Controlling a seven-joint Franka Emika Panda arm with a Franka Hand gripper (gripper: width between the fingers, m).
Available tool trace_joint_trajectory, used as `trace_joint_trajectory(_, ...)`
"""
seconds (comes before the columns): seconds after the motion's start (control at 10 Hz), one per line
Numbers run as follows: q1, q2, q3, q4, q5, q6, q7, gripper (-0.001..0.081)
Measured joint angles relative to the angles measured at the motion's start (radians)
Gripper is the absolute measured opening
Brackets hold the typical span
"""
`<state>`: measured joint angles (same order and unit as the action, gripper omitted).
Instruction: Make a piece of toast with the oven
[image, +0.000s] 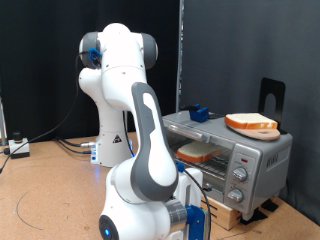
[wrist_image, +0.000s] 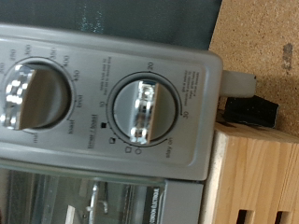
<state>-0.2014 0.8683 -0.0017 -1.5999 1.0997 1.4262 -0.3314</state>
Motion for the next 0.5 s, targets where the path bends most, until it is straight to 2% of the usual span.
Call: trace_joint_trajectory(0.5, 0.051, 0.019, 0.037, 0.005, 0.0, 0.0, -0.005, 0.0804)
